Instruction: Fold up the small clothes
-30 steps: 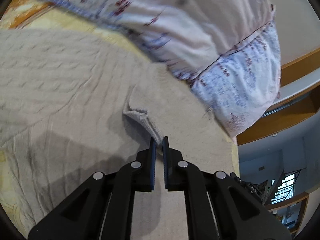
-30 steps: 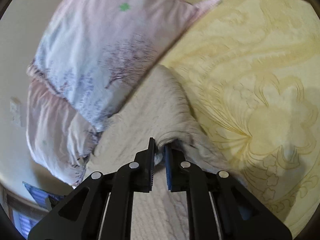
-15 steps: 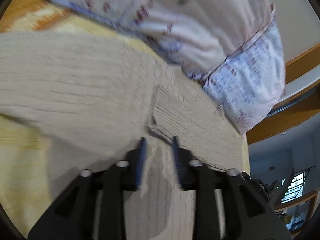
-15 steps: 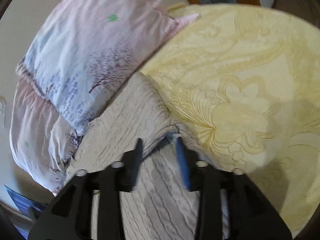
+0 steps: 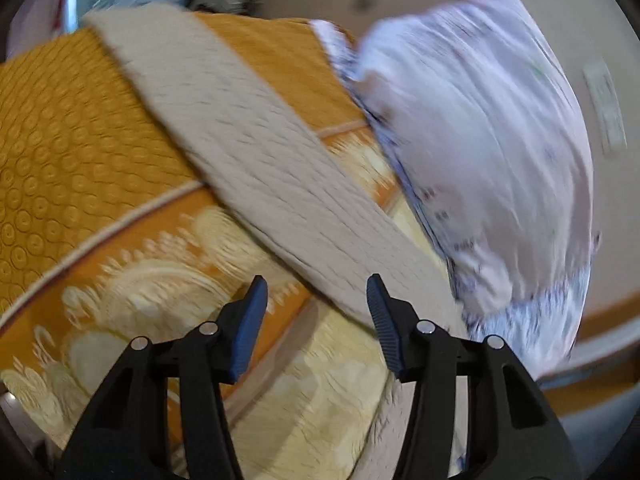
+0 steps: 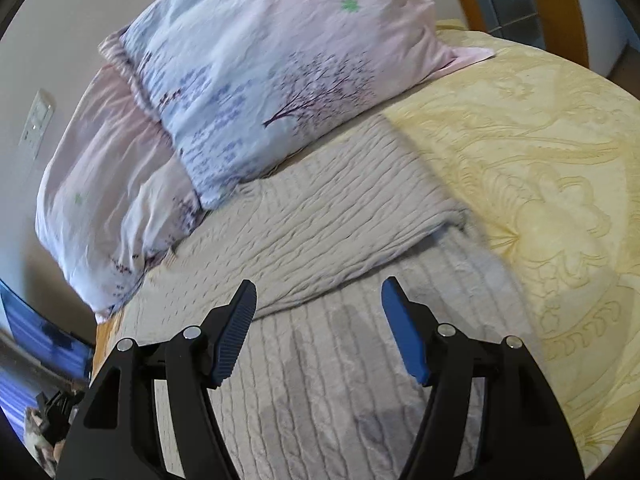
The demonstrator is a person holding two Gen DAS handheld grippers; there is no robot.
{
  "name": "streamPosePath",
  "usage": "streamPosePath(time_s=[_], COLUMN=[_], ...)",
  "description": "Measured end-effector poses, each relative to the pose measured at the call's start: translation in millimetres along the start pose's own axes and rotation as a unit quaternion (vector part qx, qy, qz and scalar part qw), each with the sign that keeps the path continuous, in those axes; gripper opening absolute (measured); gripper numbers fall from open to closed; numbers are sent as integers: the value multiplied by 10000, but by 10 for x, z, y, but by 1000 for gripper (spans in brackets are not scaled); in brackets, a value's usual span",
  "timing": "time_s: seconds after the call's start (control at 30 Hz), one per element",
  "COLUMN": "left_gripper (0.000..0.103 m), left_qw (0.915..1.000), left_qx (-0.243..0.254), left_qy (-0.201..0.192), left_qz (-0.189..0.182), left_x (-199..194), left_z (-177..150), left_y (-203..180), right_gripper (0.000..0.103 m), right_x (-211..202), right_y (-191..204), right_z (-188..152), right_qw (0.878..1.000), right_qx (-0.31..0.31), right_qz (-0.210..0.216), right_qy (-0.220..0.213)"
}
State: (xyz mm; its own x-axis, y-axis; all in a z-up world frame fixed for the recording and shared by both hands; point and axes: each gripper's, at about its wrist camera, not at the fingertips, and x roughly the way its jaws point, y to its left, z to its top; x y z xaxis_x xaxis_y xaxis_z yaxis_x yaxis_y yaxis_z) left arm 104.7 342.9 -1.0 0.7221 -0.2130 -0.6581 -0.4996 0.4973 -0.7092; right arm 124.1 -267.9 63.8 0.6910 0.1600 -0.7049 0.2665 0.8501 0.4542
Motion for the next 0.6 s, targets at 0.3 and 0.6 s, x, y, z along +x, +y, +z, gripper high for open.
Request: streamPosePath(time_s=[0.3,0.6], left_gripper=[28,6], left_qw=[9941,9926], left_qx=[-1008,-1073], left_qy=[-324,-460], left_qz=[-248,-342], left_x=[74,94], left_z=[278,411], left_y=[313,385], right_gripper=[67,67], right_x=[-26,28], right_y=[50,40], right_z=[-16,-32], right_qw=[9999,9997], right_qx=[-127,-175], right_qz=[34,111], right_qy=[35,107])
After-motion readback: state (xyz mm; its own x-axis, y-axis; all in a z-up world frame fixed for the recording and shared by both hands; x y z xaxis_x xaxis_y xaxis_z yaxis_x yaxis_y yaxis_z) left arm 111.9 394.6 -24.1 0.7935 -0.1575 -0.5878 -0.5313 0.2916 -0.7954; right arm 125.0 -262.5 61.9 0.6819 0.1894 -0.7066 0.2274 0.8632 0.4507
